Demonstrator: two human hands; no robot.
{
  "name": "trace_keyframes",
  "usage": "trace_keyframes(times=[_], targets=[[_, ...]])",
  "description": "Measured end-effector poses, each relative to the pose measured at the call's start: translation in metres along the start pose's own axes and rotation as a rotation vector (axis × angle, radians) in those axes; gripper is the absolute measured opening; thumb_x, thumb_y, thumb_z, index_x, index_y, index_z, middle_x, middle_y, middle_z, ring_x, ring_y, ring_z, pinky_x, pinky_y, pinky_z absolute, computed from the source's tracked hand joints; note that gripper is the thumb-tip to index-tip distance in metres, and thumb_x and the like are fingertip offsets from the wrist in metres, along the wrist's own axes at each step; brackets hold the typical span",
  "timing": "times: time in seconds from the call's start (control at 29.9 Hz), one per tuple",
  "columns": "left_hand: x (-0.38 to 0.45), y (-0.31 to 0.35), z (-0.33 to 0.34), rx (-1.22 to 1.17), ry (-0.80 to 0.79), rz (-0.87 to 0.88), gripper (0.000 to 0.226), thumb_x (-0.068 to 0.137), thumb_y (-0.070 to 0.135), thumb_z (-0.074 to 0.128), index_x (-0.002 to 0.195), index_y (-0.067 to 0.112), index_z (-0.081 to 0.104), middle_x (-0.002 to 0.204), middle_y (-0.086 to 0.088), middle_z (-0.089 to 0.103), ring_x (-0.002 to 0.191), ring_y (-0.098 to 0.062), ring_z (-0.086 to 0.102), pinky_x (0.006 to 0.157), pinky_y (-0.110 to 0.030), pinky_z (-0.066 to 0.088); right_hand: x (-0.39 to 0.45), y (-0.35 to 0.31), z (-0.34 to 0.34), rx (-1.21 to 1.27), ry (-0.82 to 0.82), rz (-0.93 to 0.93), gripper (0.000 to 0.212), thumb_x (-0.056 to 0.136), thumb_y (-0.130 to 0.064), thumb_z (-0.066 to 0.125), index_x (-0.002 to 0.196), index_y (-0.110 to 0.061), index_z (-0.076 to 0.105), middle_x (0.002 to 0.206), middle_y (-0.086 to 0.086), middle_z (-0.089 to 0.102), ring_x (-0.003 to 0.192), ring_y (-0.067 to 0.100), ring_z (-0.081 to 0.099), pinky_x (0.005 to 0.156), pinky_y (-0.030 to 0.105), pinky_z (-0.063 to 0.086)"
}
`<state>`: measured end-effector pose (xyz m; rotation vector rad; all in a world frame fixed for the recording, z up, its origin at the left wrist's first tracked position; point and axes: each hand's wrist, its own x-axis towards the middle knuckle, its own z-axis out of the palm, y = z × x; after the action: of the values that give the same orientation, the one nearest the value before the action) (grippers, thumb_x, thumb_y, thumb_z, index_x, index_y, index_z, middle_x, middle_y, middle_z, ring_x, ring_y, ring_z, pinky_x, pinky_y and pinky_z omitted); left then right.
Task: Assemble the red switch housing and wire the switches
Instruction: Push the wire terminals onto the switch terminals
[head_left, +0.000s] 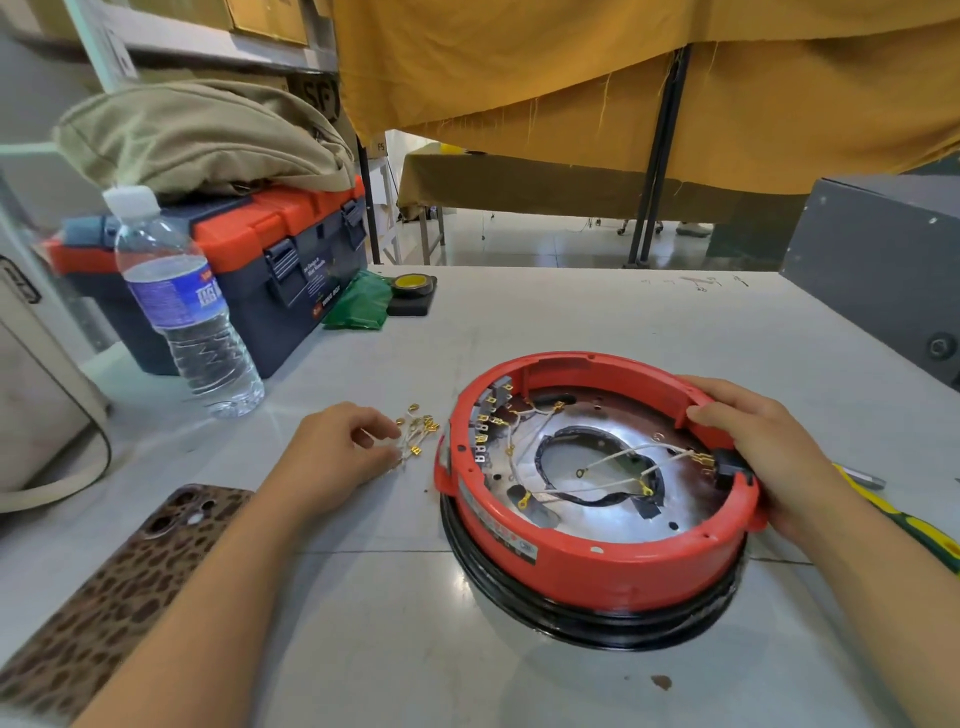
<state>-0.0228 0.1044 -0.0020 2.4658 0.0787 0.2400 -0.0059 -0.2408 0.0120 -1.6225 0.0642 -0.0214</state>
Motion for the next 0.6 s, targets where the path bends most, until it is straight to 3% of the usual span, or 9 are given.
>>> trace_keyframes(times=[0.1,0.2,0.33,0.6], targets=[[0.0001,0.0020,0.0025,0.017,-0.016,0.025,0.009,0.081,0.016,0.071,0.089,0.021,0.072,0.089,0.003,0.064,0.078,-0.006,0.056,0.067,-0.013,0.040,-0.0004,-0.0004,-0.0004,-0.007,0.000,0.000,0.033,0.087,-0.003,0.049,0.099,-0.024,0.073,0.094,0.017,0.069,0.081,0.031,0.060,0.070,0.040,0.051],[-0.0012,0.0027,0.0029,-0.013,-0.025,0.028,0.011,0.081,0.009,0.070,0.082,0.020,0.072,0.075,0.007,0.066,0.069,-0.002,0.056,0.061,-0.003,0.040,-0.0022,-0.0018,0.0002,-0.003,-0.017,0.016,0.034,0.088,-0.003,0.049,0.102,-0.024,0.072,0.106,0.025,0.066,0.082,0.033,0.056,0.072,0.043,0.049],[-0.0002,0.0021,0.0034,-0.071,-0.012,-0.003,0.016,0.079,0.005,0.070,0.076,0.021,0.070,0.069,0.008,0.065,0.064,0.001,0.056,0.060,-0.001,0.040,-0.0033,-0.0036,0.0005,0.008,-0.008,0.019,0.033,0.088,-0.003,0.049,0.100,-0.024,0.072,0.104,0.024,0.067,0.082,0.034,0.058,0.068,0.039,0.050],[0.0034,-0.0014,0.0007,-0.267,0.105,-0.031,0.020,0.083,0.007,0.066,0.079,0.025,0.070,0.071,0.005,0.062,0.059,-0.004,0.051,0.059,-0.012,0.041,-0.0043,-0.0038,0.0002,-0.014,-0.003,0.020,0.033,0.088,-0.004,0.050,0.103,-0.024,0.072,0.108,0.022,0.066,0.082,0.033,0.061,0.072,0.042,0.050]])
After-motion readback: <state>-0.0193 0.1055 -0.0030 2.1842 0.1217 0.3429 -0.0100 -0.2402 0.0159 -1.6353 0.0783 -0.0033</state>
